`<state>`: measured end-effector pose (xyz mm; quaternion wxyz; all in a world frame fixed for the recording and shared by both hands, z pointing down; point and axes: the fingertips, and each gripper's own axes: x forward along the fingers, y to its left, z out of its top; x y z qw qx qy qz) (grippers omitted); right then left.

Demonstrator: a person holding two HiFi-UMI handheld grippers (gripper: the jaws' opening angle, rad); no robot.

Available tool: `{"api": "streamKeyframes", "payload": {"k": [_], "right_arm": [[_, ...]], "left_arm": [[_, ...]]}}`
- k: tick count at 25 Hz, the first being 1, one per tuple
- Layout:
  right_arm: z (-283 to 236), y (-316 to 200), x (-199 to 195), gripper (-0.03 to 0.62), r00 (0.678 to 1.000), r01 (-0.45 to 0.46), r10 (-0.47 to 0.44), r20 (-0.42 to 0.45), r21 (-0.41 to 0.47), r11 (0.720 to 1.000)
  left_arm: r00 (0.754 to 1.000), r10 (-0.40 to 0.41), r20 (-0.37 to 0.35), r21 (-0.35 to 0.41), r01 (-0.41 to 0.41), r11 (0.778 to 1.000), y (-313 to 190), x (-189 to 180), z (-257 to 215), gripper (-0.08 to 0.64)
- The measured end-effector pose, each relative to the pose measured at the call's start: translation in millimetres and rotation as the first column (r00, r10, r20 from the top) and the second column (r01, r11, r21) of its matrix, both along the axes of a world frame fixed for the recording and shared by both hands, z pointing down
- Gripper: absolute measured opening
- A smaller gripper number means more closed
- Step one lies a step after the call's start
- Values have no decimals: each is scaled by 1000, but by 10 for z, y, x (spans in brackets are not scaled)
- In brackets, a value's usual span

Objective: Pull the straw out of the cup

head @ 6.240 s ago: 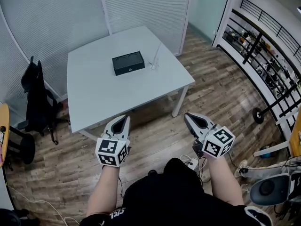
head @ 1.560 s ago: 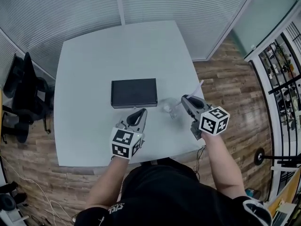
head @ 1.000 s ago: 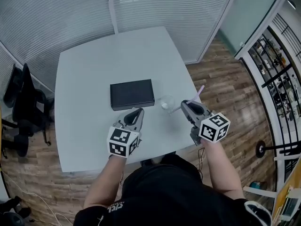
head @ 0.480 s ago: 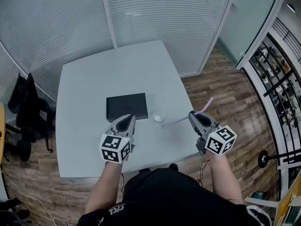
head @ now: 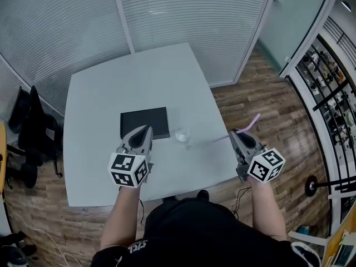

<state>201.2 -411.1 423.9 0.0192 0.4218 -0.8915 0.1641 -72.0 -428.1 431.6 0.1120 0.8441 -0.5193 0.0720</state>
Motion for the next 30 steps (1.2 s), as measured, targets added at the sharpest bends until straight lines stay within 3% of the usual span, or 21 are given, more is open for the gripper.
{"api": "streamKeyframes", "payload": {"k": [13,19,30], "right_arm": [[-204,74,-20,31,1000,15,-15,-11,79,997],[-337,128,-56,28,996,27,-13,-91,153,988],[-696,243,-78,26,998,37,-27,-52,219,975]], "left_arm": [[1000,-7,8,3,7,1000,39,12,1,11],[1000,-4,9,7,4,1000,77,27,-4,11],[1000,-2,10,30,2,1000,162,54,-85,11]]}}
